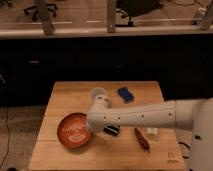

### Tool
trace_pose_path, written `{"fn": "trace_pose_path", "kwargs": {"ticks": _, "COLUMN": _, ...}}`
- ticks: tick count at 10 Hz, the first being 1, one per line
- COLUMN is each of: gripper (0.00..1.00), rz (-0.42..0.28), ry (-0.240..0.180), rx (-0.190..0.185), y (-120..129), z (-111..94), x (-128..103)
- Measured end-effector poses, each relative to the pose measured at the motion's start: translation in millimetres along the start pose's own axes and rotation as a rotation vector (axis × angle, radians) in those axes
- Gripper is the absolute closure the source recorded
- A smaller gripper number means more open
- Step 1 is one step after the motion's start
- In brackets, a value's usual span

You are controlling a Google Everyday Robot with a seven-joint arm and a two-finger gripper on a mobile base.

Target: Drag the ceramic bowl in a circle

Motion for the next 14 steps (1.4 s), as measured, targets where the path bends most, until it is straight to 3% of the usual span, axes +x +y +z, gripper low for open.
{"fn": "trace_pose_path", "kwargs": {"ticks": 14, "gripper": 1.00, "rz": -0.038, "ry": 0.007, "rx": 0.008, "y": 0.2, "z": 2.1, "x": 3.3}}
